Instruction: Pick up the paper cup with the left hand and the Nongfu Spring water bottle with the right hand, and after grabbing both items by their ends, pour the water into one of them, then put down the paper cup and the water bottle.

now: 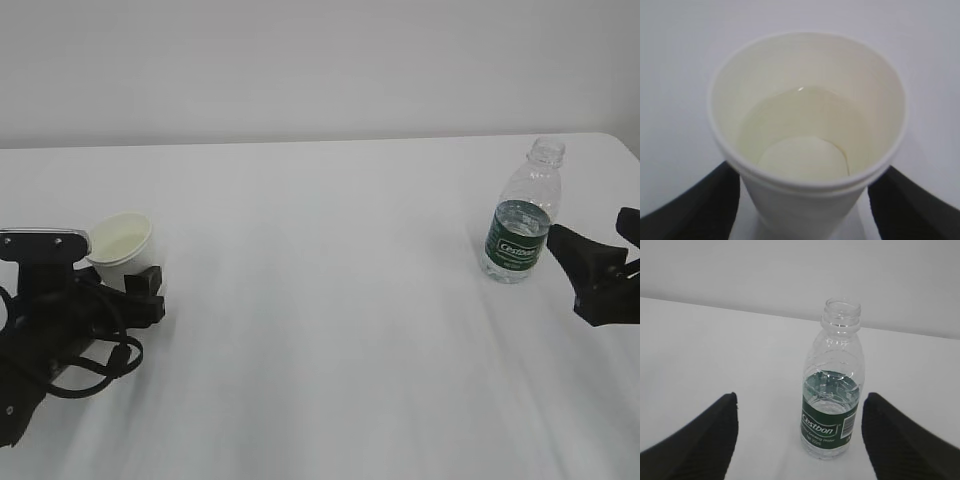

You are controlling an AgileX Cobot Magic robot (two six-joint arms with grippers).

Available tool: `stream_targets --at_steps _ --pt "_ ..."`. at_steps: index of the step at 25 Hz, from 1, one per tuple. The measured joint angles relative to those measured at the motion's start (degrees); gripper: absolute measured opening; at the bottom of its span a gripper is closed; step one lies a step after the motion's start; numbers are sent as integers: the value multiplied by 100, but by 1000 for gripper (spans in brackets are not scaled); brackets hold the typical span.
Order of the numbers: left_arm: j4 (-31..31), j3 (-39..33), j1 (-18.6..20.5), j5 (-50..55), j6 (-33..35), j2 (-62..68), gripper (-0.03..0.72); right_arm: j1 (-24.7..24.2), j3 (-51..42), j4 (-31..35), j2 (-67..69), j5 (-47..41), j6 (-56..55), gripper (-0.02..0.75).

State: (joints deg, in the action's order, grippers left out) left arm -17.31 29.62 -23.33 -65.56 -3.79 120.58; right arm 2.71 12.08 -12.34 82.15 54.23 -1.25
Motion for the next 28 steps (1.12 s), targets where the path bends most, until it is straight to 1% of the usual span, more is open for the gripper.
stream_targets --at_steps 9,13,15,18,21,23,25,28 --pt "99 -576 0 0 -12 -570 576 0 0 0 0 0 4 586" --pt "103 -891 0 0 -12 -902 576 0 0 -46 0 14 -194 586" --pt "126 -1044 0 0 -12 -1035 576 0 0 -262 0 241 -384 586" --pt "270 -1247 0 0 -24 -1204 576 0 0 -791 0 616 -729 586" --pt "397 -1379 0 0 -128 -1367 576 0 0 -1276 0 681 -921 586" --pt "451 -1436 0 0 -183 -1483 575 0 0 -1429 0 681 -976 586" --pt "471 -1487 0 0 -208 -1606 571 0 0 -1427 0 681 -1022 586" --pt "475 -1571 0 0 -221 -1822 546 0 0 -1130 0 681 -1070 586"
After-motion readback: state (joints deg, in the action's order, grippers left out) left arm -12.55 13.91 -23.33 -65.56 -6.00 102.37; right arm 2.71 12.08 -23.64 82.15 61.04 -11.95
